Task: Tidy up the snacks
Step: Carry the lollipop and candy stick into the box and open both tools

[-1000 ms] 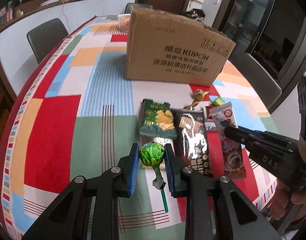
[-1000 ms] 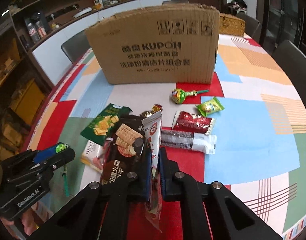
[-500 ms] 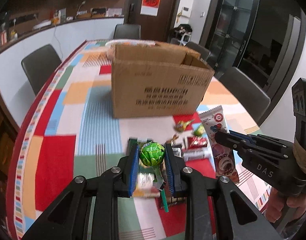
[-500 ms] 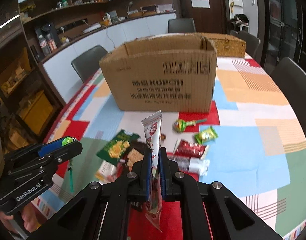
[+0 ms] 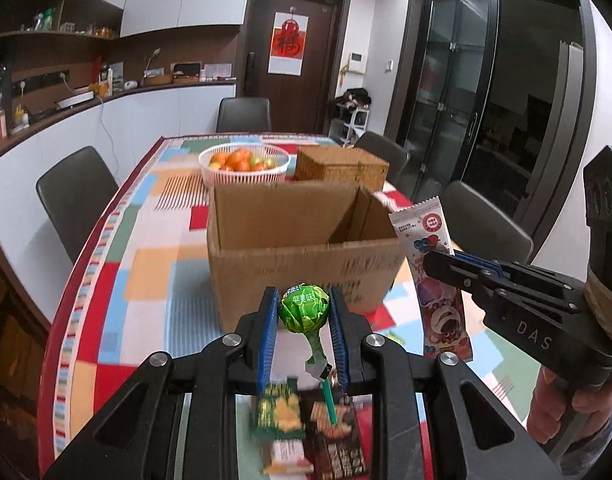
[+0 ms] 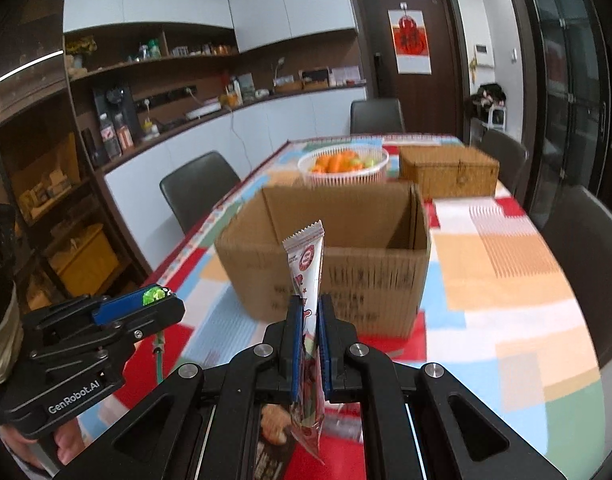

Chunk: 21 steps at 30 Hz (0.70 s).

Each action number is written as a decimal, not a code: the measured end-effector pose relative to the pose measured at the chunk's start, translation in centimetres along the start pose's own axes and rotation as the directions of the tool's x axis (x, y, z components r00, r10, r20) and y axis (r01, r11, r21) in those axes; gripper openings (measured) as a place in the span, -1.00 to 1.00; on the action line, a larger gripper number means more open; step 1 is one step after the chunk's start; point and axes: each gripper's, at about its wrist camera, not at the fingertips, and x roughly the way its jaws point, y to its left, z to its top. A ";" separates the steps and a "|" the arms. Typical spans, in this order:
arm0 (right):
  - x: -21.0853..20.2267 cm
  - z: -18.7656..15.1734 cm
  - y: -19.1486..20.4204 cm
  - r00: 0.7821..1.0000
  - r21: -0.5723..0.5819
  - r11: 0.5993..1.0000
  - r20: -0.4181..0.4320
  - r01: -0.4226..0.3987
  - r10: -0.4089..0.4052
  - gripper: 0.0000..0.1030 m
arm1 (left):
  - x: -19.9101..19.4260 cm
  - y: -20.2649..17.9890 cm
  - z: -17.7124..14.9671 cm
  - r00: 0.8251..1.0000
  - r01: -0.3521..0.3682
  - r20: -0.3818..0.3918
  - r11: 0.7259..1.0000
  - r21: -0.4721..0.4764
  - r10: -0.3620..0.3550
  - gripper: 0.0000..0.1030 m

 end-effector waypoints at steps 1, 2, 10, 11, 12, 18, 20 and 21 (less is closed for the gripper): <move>0.1 0.6 -0.1 1.000 -0.002 1.000 0.011 -0.001 0.001 -0.84 | 0.1 0.1 0.5 1.000 0.006 0.004 1.000 -0.002 -0.006 -0.51; 0.1 1.1 -0.1 1.000 -0.002 1.000 0.021 0.000 0.000 -0.83 | 0.4 0.2 1.3 1.000 0.012 0.008 1.000 -0.003 -0.012 -0.51; 1.3 5.7 -0.6 0.995 -0.012 1.000 0.097 0.005 -0.004 -0.83 | 2.0 0.5 5.8 0.999 0.012 0.045 1.000 0.009 -0.012 -0.51; 1.3 6.0 -0.7 0.995 -0.009 1.000 0.104 0.007 -0.006 -0.83 | 2.4 0.5 6.4 0.999 0.017 0.044 1.000 0.010 -0.017 -0.51; 1.6 6.6 -0.9 0.994 -0.006 1.000 0.112 0.011 -0.011 -0.83 | 2.7 0.6 6.8 0.999 0.020 0.044 1.000 0.006 -0.021 -0.51; 3.5 8.8 -1.5 0.994 -0.002 1.000 0.110 0.021 -0.020 -0.83 | 5.4 1.7 9.4 1.000 0.015 0.027 1.000 -0.006 -0.015 -0.51; 4.4 9.6 -1.7 0.994 -0.005 1.000 0.105 0.024 -0.023 -0.83 | 6.6 2.0 10.0 1.000 0.008 0.015 1.000 -0.012 -0.007 -0.51; 4.8 9.8 -1.8 0.994 -0.008 1.000 0.102 0.027 -0.026 -0.83 | 7.0 2.3 10.2 1.000 0.005 0.009 1.000 -0.013 -0.004 -0.51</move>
